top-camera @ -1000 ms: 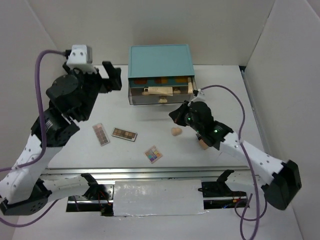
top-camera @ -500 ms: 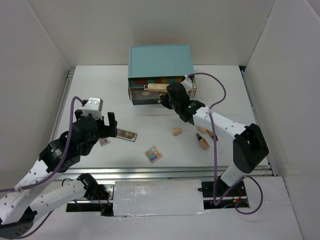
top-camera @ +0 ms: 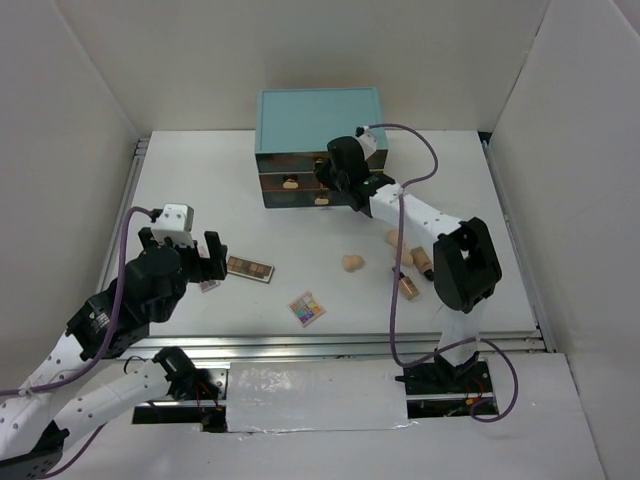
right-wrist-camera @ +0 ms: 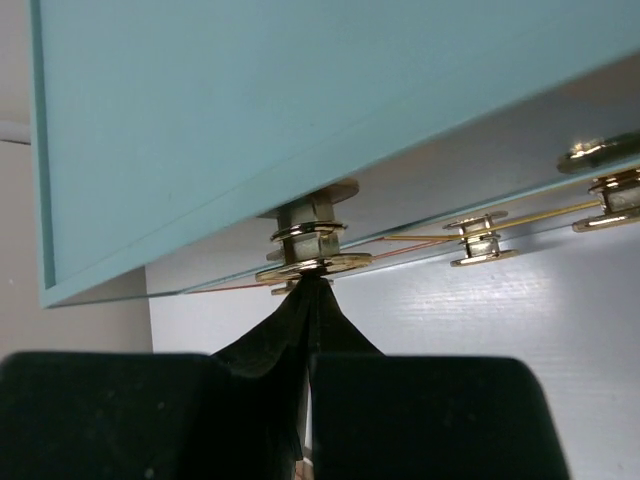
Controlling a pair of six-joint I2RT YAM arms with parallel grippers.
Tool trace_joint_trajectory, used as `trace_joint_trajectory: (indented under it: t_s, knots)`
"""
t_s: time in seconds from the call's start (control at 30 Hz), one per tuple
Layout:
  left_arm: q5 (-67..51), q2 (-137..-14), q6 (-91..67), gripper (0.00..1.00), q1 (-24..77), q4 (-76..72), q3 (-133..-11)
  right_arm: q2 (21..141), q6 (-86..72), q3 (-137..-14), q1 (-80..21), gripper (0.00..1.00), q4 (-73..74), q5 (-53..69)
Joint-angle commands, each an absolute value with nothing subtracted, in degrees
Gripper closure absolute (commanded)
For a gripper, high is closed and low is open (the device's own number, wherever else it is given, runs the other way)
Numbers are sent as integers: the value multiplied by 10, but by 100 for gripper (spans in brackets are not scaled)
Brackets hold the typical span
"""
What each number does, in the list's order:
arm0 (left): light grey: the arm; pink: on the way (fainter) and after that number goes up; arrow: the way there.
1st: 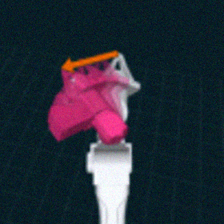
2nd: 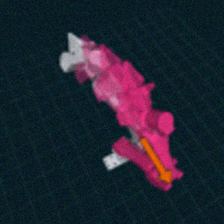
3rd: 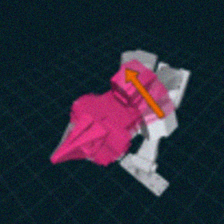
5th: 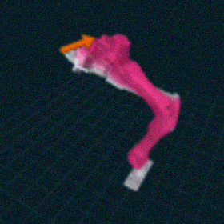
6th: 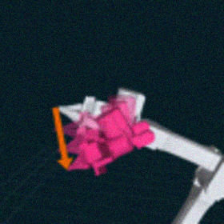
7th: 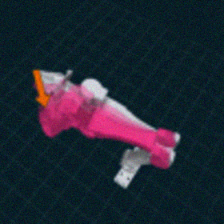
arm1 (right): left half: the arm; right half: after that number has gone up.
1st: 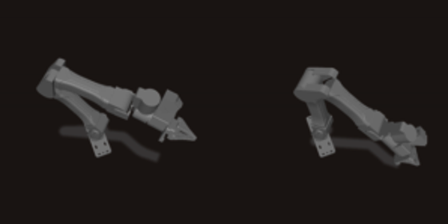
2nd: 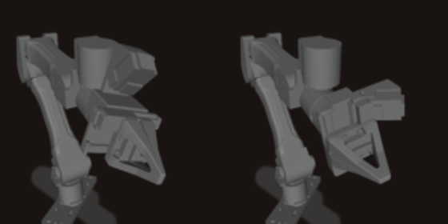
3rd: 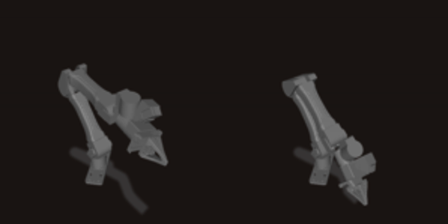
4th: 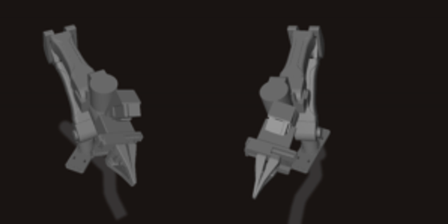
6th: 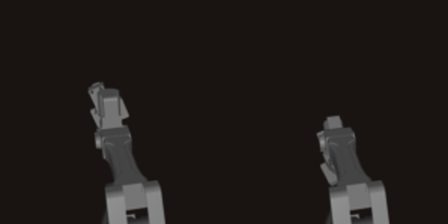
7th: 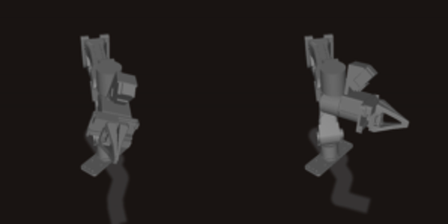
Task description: Organize the makeup
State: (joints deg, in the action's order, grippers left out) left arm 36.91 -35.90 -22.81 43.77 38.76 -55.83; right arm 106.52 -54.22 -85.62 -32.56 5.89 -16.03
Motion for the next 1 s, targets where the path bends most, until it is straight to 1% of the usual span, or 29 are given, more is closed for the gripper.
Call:
trace_joint_trajectory:
  t_s: [0.0,0.23,0.3,0.33,0.37,0.4,0.43,0.47,0.5,0.53,0.57,0.6,0.63,0.67,0.7,0.73,0.8,0.83,0.97]
  knots:
    - [388,-352,-226,1,441,365,-554,1120,-533,-918,-319,100,47,-167]
    - [390,-362,-222,1,441,367,-554,1159,-537,-976,-300,100,55,-131]
    - [390,-361,-223,1,442,367,-554,1139,-539,-958,-300,100,52,-127]
    - [390,-359,-223,1,442,367,-553,1126,-539,-915,-300,99,43,-126]
    - [388,-358,-222,1,442,365,-552,1094,-541,-887,-300,94,20,-127]
    - [387,-356,-222,1,442,365,-552,1075,-543,-860,-298,86,9,-126]
    - [381,-354,-221,1,442,362,-552,1057,-546,-800,-296,83,2,-126]
    - [380,-353,-221,1,443,361,-551,1018,-548,-766,-295,79,-37,-127]
    - [379,-352,-221,1,443,362,-551,999,-552,-696,-294,68,-57,-125]
    - [377,-352,-221,1,444,360,-550,964,-552,-661,-284,59,-85,-116]
    - [375,-352,-221,1,445,359,-550,950,-553,-624,-277,45,-148,-104]
    - [375,-353,-221,1,446,361,-550,939,-555,-563,-268,22,-180,-89]
    - [372,-354,-220,1,446,360,-550,926,-556,-536,-243,17,-218,-42]
    - [373,-354,-221,1,447,361,-550,925,-563,-511,-232,10,-293,-13]
    - [372,-356,-221,1,448,361,-550,926,-564,-472,-219,9,-335,22]
    - [372,-356,-220,1,450,360,-549,939,-565,-461,-194,9,-411,89]
    - [364,-352,-215,0,451,357,-548,958,-564,-452,-179,9,-462,134]
    - [360,-350,-213,1,452,354,-545,977,-562,-456,-172,8,-481,150]
    - [348,-338,-207,1,455,346,-541,1017,-560,-501,-149,9,-473,178]
